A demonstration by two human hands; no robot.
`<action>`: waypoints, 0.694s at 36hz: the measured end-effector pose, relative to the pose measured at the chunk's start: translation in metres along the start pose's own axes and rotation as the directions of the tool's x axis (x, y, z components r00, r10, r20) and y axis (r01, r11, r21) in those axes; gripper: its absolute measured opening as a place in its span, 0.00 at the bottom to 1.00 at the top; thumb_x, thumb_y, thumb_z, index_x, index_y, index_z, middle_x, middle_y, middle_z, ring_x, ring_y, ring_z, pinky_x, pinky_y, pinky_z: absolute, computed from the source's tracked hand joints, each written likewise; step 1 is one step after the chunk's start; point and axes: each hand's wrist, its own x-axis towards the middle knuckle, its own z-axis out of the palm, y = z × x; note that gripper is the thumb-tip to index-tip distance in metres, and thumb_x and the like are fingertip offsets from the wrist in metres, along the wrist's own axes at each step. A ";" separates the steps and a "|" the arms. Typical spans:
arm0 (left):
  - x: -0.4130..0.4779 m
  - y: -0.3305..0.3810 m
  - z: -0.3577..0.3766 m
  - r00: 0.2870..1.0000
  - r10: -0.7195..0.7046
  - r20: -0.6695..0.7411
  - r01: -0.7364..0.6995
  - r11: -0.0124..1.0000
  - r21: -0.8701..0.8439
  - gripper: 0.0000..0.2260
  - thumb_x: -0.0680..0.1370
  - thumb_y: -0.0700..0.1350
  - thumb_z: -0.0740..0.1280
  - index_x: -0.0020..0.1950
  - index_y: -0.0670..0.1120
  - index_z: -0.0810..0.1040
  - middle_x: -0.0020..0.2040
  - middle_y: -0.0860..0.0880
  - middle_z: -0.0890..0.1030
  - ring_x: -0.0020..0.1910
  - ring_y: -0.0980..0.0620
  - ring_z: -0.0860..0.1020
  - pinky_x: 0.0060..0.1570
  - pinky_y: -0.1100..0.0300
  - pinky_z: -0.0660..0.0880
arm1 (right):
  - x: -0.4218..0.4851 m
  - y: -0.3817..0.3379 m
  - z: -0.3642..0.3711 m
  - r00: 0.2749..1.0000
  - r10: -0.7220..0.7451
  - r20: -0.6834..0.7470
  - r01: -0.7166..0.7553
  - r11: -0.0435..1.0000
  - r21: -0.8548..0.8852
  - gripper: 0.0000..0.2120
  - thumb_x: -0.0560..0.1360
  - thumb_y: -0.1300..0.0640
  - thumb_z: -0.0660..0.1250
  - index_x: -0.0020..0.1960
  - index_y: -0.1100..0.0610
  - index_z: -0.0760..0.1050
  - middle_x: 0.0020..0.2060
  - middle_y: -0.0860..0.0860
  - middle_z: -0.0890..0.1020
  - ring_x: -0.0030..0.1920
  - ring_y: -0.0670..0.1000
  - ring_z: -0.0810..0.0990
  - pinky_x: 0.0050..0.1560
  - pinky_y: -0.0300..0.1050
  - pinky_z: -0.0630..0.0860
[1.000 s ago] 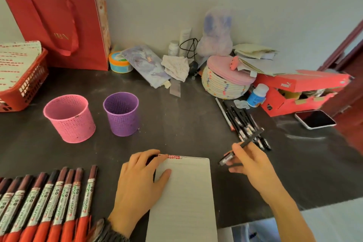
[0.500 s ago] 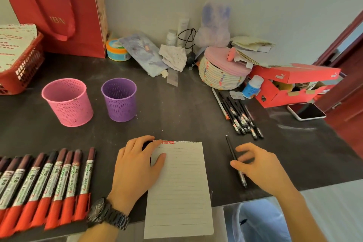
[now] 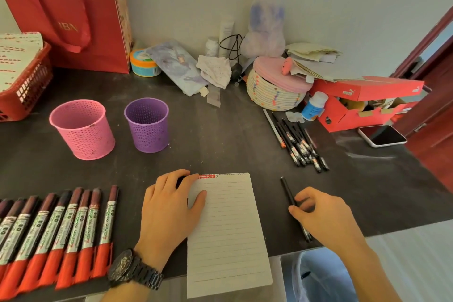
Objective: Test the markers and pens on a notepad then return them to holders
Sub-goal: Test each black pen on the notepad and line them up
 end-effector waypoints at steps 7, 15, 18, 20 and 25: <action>-0.001 0.001 -0.001 1.000 0.002 0.005 -0.002 1.000 -0.019 0.21 0.78 0.63 0.60 0.68 0.57 0.75 0.67 0.56 0.75 0.68 0.53 0.71 0.67 0.51 0.67 | 0.009 -0.012 -0.005 0.994 -0.050 -0.102 0.055 0.997 0.047 0.12 0.74 0.35 0.68 0.52 0.39 0.73 0.42 0.37 0.80 0.43 0.39 0.79 0.44 0.41 0.75; 0.001 -0.001 -0.001 0.999 -0.034 0.024 0.034 0.999 -0.036 0.21 0.79 0.63 0.58 0.69 0.58 0.72 0.69 0.57 0.72 0.69 0.54 0.69 0.68 0.53 0.66 | 0.093 -0.053 -0.017 0.956 -0.130 -0.262 0.144 0.989 0.034 0.14 0.78 0.45 0.67 0.61 0.49 0.76 0.54 0.47 0.80 0.52 0.50 0.80 0.48 0.46 0.74; 0.001 -0.002 0.001 0.999 -0.041 0.022 0.042 0.998 -0.047 0.21 0.79 0.62 0.58 0.69 0.58 0.72 0.69 0.58 0.72 0.69 0.54 0.69 0.68 0.53 0.66 | 0.126 -0.067 -0.023 0.954 -0.132 -0.271 0.111 0.990 -0.092 0.15 0.80 0.49 0.65 0.65 0.53 0.74 0.59 0.53 0.80 0.57 0.56 0.79 0.52 0.51 0.76; 0.001 -0.003 0.001 0.998 -0.051 0.021 0.052 0.997 -0.053 0.20 0.79 0.62 0.59 0.70 0.58 0.72 0.69 0.58 0.72 0.69 0.55 0.68 0.68 0.54 0.66 | 0.139 -0.074 -0.025 0.961 -0.117 -0.250 0.077 0.984 -0.163 0.15 0.80 0.51 0.64 0.65 0.55 0.74 0.60 0.56 0.80 0.59 0.58 0.79 0.52 0.51 0.76; 0.002 -0.004 0.001 0.997 -0.079 0.002 0.079 0.994 -0.081 0.19 0.79 0.59 0.62 0.70 0.58 0.73 0.69 0.58 0.72 0.69 0.56 0.68 0.67 0.56 0.65 | 0.154 -0.082 -0.024 0.983 -0.061 -0.170 0.006 0.952 -0.305 0.14 0.81 0.51 0.63 0.63 0.56 0.73 0.58 0.58 0.80 0.57 0.59 0.79 0.47 0.50 0.74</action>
